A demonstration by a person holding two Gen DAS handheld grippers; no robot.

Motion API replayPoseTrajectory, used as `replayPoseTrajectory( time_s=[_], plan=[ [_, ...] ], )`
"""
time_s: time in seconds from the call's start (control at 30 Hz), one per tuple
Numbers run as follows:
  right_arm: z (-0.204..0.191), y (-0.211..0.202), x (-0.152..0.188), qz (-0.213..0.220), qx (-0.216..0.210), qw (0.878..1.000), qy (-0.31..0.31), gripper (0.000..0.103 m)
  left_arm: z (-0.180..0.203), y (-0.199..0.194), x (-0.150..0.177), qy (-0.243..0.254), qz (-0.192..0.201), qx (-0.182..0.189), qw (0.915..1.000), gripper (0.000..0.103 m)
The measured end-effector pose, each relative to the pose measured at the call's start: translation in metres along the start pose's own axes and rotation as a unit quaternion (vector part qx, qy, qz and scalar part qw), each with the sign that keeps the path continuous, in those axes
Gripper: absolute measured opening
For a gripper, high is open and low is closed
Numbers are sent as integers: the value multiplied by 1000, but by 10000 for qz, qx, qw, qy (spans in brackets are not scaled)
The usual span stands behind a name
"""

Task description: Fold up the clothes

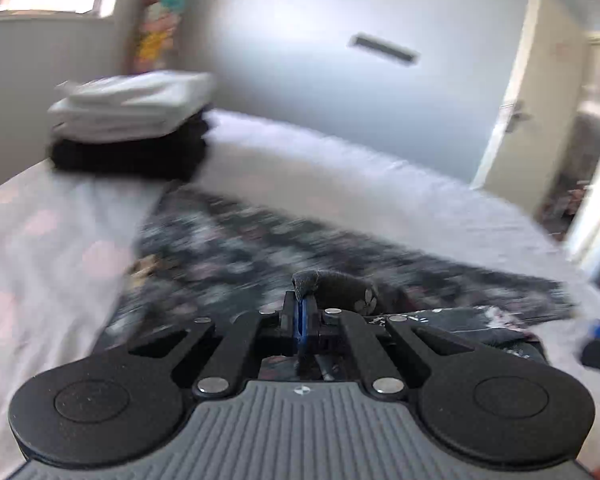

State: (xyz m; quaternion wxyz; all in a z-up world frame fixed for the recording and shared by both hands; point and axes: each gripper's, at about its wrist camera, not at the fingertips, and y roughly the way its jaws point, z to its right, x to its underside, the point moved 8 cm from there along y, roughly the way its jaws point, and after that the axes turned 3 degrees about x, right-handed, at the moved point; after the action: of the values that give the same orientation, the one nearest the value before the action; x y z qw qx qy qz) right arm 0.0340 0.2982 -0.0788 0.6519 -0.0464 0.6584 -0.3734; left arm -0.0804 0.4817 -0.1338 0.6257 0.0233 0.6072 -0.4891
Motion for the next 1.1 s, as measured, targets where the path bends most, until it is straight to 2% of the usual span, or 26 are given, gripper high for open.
replayPoseTrajectory(
  time_s=[0.1, 0.23, 0.37, 0.6, 0.63, 0.7, 0.73, 0.83, 0.9, 0.97, 1.0, 1.07, 1.1],
  plan=[
    [10, 13, 20, -420, -77, 9989, 185, 36, -13, 8, 2, -77, -227, -391, 9989, 2],
    [26, 31, 56, -1164, -176, 9913, 586, 37, -18, 10, 3, 121, -269, -726, 9969, 2],
    [30, 49, 89, -1775, -553, 9756, 1166, 52, -24, 15, 8, 18, -453, -805, 9957, 2],
    [-23, 68, 126, -2364, -1274, 9561, 1171, 53, -26, 16, 10, 4, -518, -862, 9949, 2],
    [-29, 69, 128, -2396, -1300, 9559, 1094, 48, -26, 16, 10, 0, -528, -873, 9948, 2],
    [-39, 72, 131, -2448, -1293, 9565, 923, 25, -28, 17, 11, -32, -548, -871, 9947, 2],
    [-40, 72, 131, -2452, -1278, 9568, 901, 9, -28, 17, 11, -48, -557, -870, 9946, 2],
    [-36, 69, 129, -2394, -1305, 9574, 950, 1, -30, 18, 11, -39, -570, -912, 9942, 2],
    [-35, 61, 126, -2371, -1441, 9568, 864, 1, -32, 20, 12, 29, -617, -1059, 9924, 2],
    [-33, 54, 120, -2347, -1589, 9558, 786, 10, -36, 23, 15, 79, -707, -1246, 9897, 2],
    [-28, 51, 114, -2276, -1548, 9584, 755, 11, -38, 23, 16, 97, -744, -1323, 9884, 2],
    [-15, 50, 102, -2103, -1370, 9656, 679, 26, -42, 25, 18, 136, -808, -1468, 9858, 2],
    [-7, 51, 98, -2043, -1210, 9692, 657, 30, -43, 25, 19, 139, -821, -1491, 9853, 2]
  ],
)
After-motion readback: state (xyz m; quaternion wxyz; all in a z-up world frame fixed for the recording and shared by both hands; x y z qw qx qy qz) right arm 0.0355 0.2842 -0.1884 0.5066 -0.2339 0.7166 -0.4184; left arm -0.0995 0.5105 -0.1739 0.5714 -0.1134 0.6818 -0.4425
